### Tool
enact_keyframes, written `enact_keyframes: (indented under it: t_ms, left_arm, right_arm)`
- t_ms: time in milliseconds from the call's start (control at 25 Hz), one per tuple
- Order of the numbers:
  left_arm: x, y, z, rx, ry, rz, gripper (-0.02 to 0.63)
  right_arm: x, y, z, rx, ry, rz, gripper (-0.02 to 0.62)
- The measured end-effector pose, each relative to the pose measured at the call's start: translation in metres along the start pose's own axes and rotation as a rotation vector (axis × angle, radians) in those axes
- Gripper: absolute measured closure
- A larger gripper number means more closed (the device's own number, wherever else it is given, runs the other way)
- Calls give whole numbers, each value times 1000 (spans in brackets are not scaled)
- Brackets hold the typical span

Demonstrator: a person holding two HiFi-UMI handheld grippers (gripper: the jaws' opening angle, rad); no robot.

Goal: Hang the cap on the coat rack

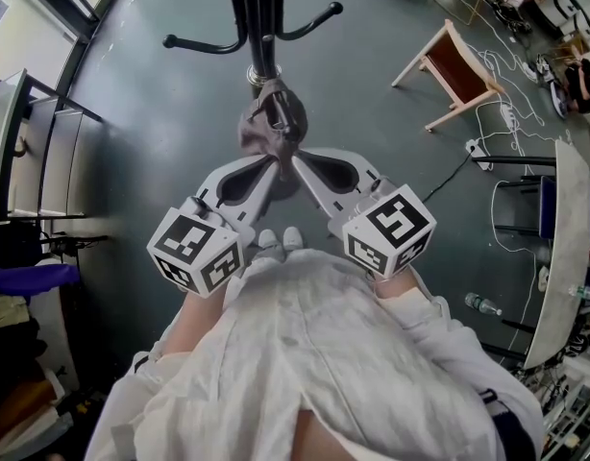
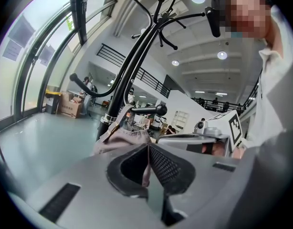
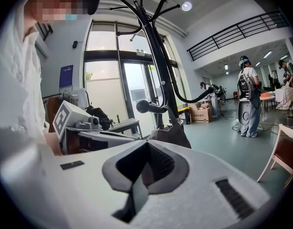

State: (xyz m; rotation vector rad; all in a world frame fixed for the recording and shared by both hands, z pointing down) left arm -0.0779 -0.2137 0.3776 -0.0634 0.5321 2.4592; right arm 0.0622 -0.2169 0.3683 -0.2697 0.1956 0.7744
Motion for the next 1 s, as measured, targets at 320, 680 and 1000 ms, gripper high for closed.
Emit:
enact_keyframes:
  t_ms: [320,680,1000]
  left_arm:
    - [-1,-2,4,-1,14,3,584]
    - [-3,-17,13,-1,25,46,585]
    - [6,-11,14,9,0,8,585]
  right_arm:
    - [1,-6,-5,52,32,-22,594]
    - [6,-8,-4,100,109,-79,594]
    - [2,-6,-1,146,168,-145,594]
Point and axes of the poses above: the fingertips, and each gripper's own axes: x backward along the fingers, y to its left, z out of its underside, the point moved 8 cm from there along x, backward along the fingers, and after that the axes turned 5 degrees about z, right-handed, at the moved point
